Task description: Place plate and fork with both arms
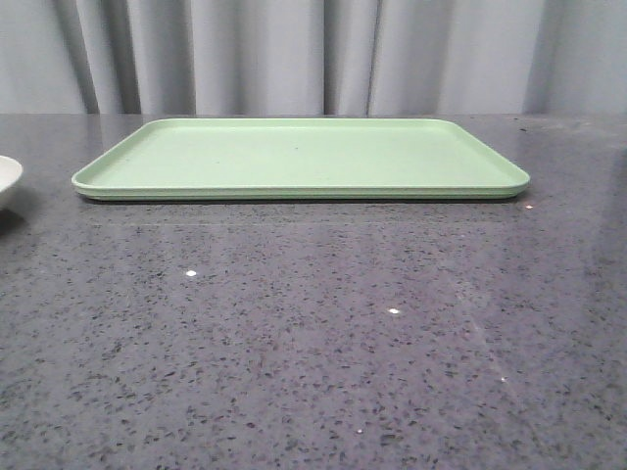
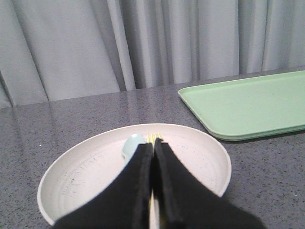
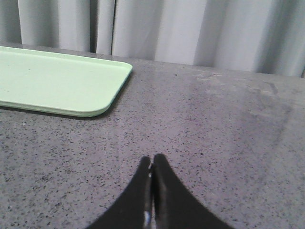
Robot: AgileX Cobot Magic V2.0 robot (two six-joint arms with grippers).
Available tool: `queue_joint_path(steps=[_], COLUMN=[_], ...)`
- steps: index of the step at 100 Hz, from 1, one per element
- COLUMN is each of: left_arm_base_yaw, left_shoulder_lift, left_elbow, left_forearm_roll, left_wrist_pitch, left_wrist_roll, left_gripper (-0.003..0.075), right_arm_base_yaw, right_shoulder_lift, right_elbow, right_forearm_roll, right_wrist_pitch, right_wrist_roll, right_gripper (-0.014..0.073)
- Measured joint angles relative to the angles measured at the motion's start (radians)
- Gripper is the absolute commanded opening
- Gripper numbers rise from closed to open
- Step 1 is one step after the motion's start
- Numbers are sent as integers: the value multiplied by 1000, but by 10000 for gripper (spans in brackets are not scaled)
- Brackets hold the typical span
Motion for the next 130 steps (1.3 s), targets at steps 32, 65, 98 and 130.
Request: queue_joint_path(steps=[32, 65, 98, 130], left_arm_base_yaw=[0, 0, 0, 0], left_shoulder_lift=[0, 0, 0, 102], left_elbow=[0, 0, -58, -435], left_forearm_roll=[0, 0, -88, -126], left_wrist_pitch=[0, 0, 72, 485], left_wrist_roll=[0, 0, 0, 0], left_gripper=[-20, -20, -20, -20], right_arm_base_yaw=[0, 0, 0, 0], right_shoulder_lift=[0, 0, 0, 86], right_elbow=[0, 0, -6, -351], right_forearm_roll=[0, 0, 0, 9], right_wrist_pitch=[0, 0, -177, 140], right_wrist_roll=[0, 0, 0, 0], right_gripper=[-120, -120, -120, -120])
